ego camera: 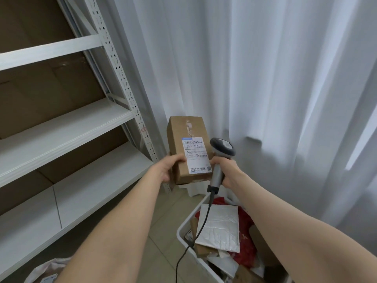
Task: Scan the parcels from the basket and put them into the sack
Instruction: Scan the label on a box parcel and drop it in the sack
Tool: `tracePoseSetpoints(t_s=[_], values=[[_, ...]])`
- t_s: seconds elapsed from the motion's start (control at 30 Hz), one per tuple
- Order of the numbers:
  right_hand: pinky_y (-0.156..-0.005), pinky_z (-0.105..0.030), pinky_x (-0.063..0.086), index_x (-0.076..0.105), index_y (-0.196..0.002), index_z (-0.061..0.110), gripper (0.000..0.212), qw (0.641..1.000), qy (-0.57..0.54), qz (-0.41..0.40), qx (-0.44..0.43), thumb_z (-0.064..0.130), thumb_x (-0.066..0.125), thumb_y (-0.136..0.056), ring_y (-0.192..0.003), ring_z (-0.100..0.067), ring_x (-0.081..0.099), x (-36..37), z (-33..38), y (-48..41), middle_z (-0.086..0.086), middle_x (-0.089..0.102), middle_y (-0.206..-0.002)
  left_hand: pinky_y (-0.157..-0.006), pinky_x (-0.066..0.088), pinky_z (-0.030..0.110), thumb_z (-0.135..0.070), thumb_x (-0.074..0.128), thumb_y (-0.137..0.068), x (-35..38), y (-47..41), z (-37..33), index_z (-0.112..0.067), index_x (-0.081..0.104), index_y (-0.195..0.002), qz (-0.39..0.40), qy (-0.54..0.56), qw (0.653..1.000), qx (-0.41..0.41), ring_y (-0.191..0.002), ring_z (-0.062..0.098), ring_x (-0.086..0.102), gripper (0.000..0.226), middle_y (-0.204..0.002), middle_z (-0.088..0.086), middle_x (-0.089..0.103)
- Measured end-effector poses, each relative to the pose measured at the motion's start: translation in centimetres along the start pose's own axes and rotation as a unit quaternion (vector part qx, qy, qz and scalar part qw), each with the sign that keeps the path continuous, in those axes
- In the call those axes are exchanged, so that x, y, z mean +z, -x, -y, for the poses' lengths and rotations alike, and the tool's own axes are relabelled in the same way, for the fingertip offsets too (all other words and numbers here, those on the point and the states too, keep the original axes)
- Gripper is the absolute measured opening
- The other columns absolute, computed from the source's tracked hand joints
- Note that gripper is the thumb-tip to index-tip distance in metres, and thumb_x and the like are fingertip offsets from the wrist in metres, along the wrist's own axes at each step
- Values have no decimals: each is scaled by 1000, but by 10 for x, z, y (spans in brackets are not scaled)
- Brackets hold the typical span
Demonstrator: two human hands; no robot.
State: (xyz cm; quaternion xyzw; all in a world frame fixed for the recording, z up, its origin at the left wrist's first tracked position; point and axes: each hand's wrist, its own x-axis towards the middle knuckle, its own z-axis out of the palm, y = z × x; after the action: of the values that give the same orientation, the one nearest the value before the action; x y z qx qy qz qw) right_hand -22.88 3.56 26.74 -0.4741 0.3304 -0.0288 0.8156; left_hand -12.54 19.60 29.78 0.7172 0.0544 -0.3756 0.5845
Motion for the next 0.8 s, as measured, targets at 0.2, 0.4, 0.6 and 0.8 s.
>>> tracePoseSetpoints(t_s=[0.2,0.4,0.6,0.8], values=[[-69,-36,54,57,-97,10,18,998,31,2,-46,-3,59,-85,-74,-24,61,-1,10,4,-13,62,-85,-87,46,62,-6,70,-79,-14,-16,13,-34,43,-127,-21,44,998,30,-103,34,59,61,-116,10,63],[-44,-23,46,59,-110,5,22,989,106,106,-9,12,60,-89,-46,-12,50,1,19,18,-6,62,-61,-70,50,53,-9,69,-83,-22,-19,19,-34,44,-122,-71,93,991,60,-90,29,60,52,-107,5,62],[-45,-22,47,58,-108,6,22,980,149,128,10,14,61,-87,-46,-12,51,5,18,22,-6,62,-61,-66,49,50,-10,66,-86,-24,-22,21,-35,45,-114,-81,102,988,81,-88,27,60,43,-106,4,62],[-45,-22,48,58,-101,7,17,978,163,131,17,13,61,-85,-44,-12,52,2,18,23,-4,60,-56,-56,49,43,-7,64,-87,-25,-18,25,-36,45,-118,-93,126,984,87,-85,27,61,46,-107,4,63]])
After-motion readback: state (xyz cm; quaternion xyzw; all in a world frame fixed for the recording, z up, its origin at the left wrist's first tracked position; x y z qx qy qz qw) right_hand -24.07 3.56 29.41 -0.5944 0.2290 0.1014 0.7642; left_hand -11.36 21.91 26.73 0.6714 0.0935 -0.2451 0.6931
